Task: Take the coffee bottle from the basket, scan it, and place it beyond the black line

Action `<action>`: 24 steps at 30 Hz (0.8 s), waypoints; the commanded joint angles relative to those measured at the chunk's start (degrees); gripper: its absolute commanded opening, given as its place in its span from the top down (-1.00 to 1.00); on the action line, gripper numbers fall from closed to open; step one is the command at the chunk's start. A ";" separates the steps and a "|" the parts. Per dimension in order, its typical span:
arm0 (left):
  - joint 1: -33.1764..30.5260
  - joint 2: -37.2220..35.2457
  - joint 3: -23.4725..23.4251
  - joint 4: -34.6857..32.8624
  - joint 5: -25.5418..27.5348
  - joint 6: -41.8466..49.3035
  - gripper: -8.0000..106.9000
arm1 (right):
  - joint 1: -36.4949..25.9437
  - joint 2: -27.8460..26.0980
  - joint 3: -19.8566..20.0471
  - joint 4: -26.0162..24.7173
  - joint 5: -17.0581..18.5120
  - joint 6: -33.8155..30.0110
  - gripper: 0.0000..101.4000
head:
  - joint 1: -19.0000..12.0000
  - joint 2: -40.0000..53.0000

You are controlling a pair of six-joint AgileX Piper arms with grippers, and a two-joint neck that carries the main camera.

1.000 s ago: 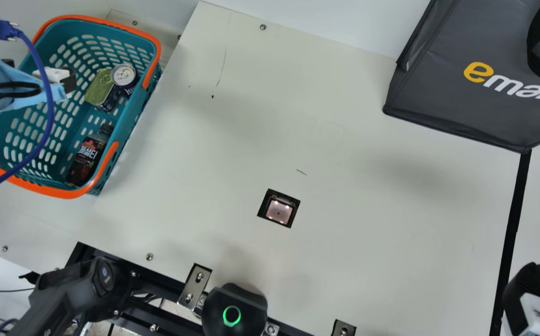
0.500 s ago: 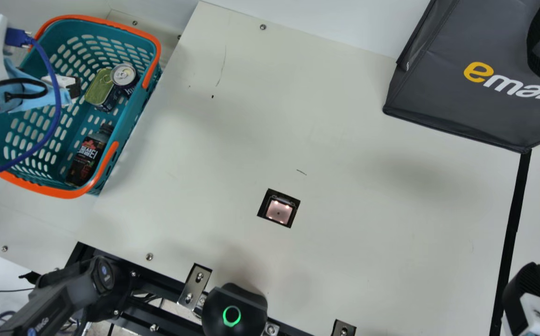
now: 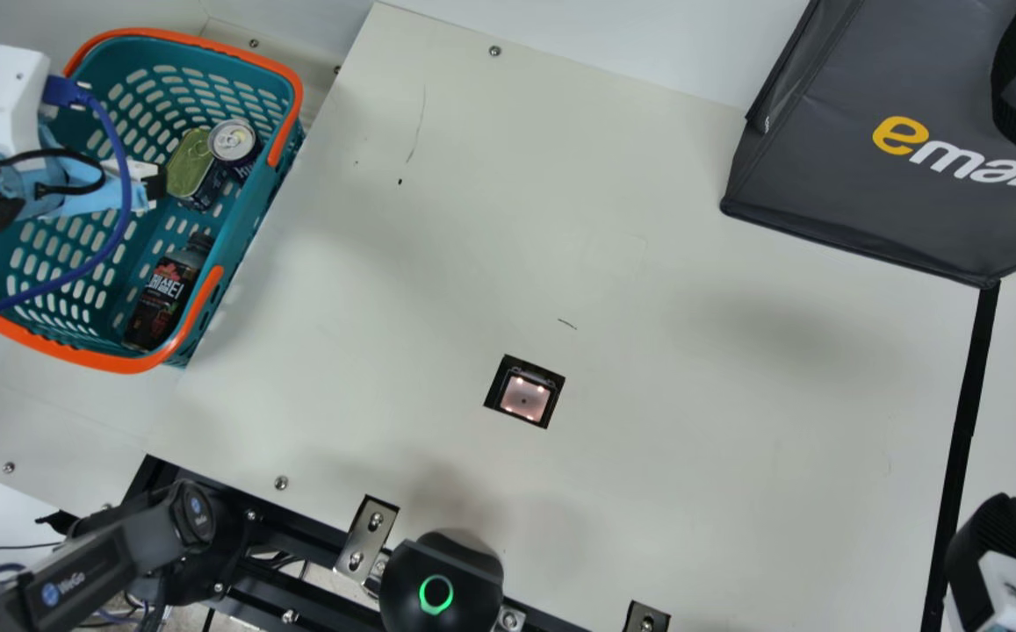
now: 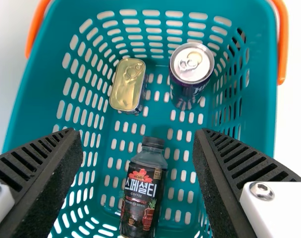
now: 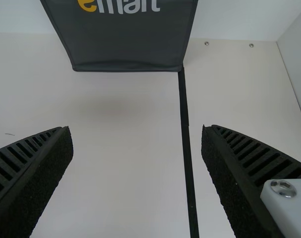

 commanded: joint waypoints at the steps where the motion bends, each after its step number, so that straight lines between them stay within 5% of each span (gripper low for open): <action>1: 0.29 1.02 0.51 -0.76 -0.65 2.11 -0.71 | 0.00 0.00 0.00 0.00 0.00 0.00 -0.79 | -1.57 0.14; 24: 0.75 12.53 7.84 -11.90 -13.69 21.15 -0.71 | 0.00 0.00 0.00 0.00 -0.04 0.00 -0.79 | -1.57 0.14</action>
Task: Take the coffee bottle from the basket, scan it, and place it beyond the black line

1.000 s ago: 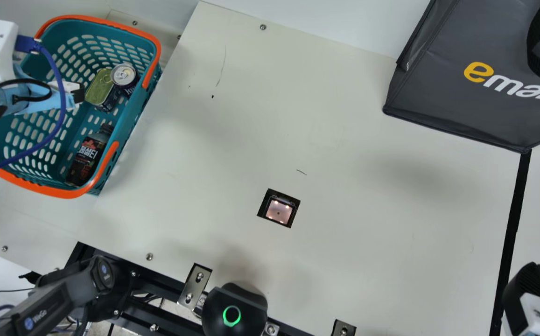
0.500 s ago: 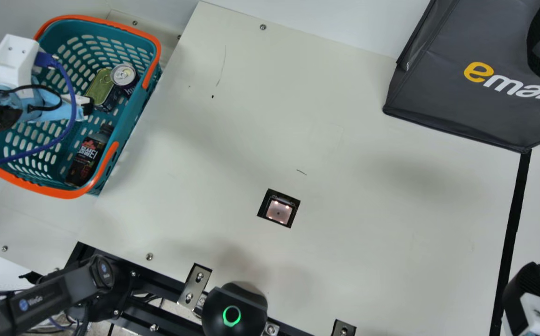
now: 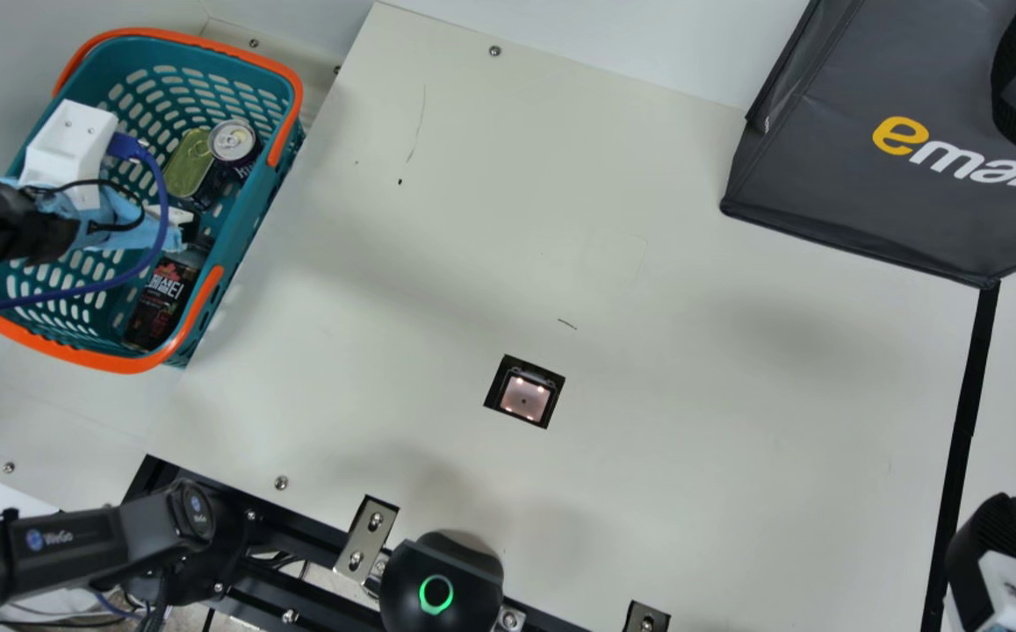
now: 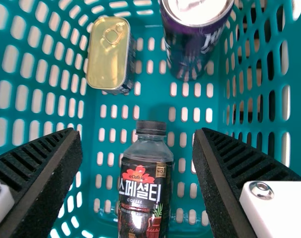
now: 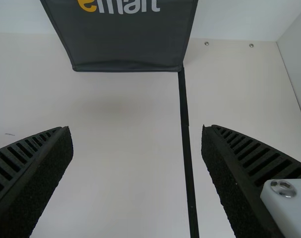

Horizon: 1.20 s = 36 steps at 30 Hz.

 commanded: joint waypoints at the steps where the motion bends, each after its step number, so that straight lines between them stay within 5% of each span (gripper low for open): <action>1: -0.14 0.99 0.40 -1.51 -1.24 2.22 -0.71 | 0.00 0.00 0.00 0.00 0.00 0.00 -0.79 | -1.57 0.14; 19: -0.51 10.07 0.72 -10.41 -5.90 13.27 -0.71 | 0.00 0.00 0.00 0.00 0.00 0.00 -0.79 | -1.57 0.14; 36: -2.20 17.85 -3.02 -8.26 -8.89 11.06 -0.71 | 0.00 0.00 0.00 0.00 0.00 0.00 -0.79 | -1.57 0.14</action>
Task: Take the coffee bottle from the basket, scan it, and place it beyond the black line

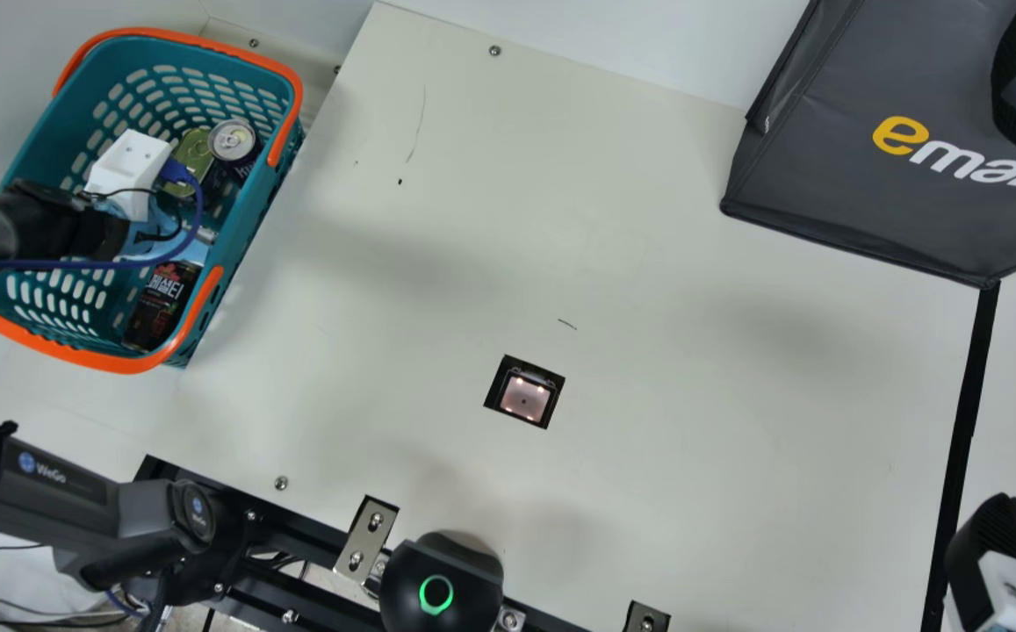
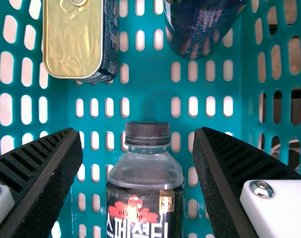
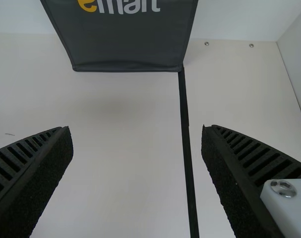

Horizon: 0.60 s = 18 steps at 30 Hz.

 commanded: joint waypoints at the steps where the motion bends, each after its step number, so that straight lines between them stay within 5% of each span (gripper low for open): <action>1: -0.26 0.74 -0.27 0.40 -0.30 -0.44 -0.71 | 0.00 0.00 0.00 0.00 0.00 0.00 -0.79 | -1.48 0.14; 18: -2.40 7.95 -3.07 1.32 -4.64 -3.07 -0.71 | 0.00 0.00 0.00 0.00 0.00 0.00 -0.79 | -1.48 0.14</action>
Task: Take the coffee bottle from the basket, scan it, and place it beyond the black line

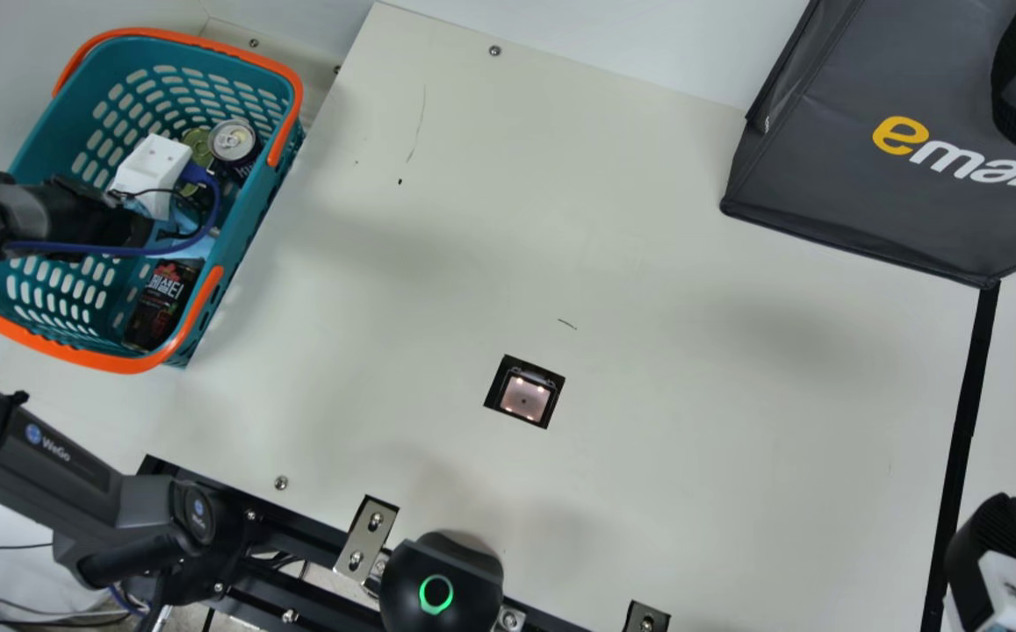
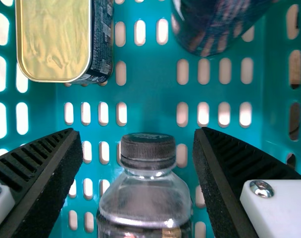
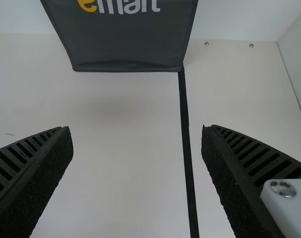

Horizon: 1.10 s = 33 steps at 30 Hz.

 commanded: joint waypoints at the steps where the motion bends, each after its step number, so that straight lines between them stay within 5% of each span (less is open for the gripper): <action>1: -0.10 0.74 -0.33 0.09 -0.30 -0.23 -0.71 | 0.00 0.00 0.00 0.00 0.00 0.00 -0.79 | -1.48 0.14; 16: -0.30 5.16 -2.25 1.38 -1.94 -2.89 -0.71 | 0.00 0.00 0.00 0.00 -0.11 0.00 -0.79 | -1.48 0.14; 28: -0.46 5.90 -2.06 1.12 -1.64 -3.75 0.68 | 0.00 0.00 0.00 0.00 -0.11 0.00 -0.79 | -1.48 0.14; 33: -0.27 5.00 -1.93 0.71 -0.90 -3.82 0.68 | 0.00 0.00 0.00 0.00 -0.11 0.00 -0.79 | -1.48 0.14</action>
